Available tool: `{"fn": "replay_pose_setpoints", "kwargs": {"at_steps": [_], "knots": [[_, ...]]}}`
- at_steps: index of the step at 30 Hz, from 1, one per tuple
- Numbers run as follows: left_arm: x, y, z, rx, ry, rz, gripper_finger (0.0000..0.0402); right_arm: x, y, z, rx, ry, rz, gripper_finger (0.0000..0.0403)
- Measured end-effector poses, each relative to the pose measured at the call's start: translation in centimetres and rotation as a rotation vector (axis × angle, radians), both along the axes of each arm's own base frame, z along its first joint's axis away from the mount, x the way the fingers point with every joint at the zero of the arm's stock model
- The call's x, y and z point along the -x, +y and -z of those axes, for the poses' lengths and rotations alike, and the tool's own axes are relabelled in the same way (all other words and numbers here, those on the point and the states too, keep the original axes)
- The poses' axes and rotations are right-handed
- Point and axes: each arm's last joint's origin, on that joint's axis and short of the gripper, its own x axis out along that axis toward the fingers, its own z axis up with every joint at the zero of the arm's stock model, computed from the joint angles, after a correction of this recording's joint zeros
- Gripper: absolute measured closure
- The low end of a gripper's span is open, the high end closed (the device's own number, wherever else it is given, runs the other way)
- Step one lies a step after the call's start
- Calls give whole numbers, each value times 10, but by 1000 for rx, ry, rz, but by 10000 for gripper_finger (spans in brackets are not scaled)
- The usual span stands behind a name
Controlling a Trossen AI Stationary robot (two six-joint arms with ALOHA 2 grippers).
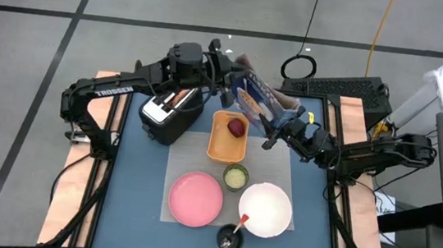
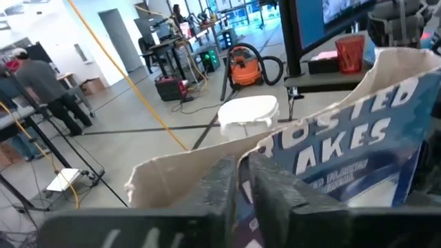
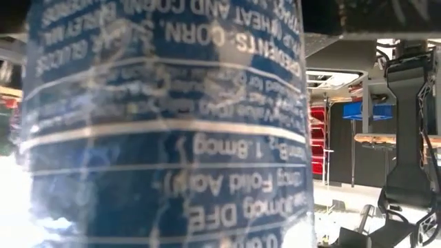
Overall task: Arrange a breakfast setting
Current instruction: Pour the cereals into the white bowl
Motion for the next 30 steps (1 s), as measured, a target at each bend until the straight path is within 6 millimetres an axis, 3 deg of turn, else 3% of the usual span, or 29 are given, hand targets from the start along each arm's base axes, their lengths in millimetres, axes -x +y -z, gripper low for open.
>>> {"fn": "replay_pose_setpoints", "kwargs": {"at_steps": [8,15,24,30], "knots": [[3,-1,-2,29,-5,2,252,0,0,0,0,0,3,188],[24,-6,-23,15,-65,-6,232,2,0,-3,6,-19,-2,191],[93,-25,-57,78,-55,-17,231,8,1,-12,-58,-111,-30,189],[147,-40,-57,192,46,-34,231,14,1,-20,-104,-195,-56,191]]}}
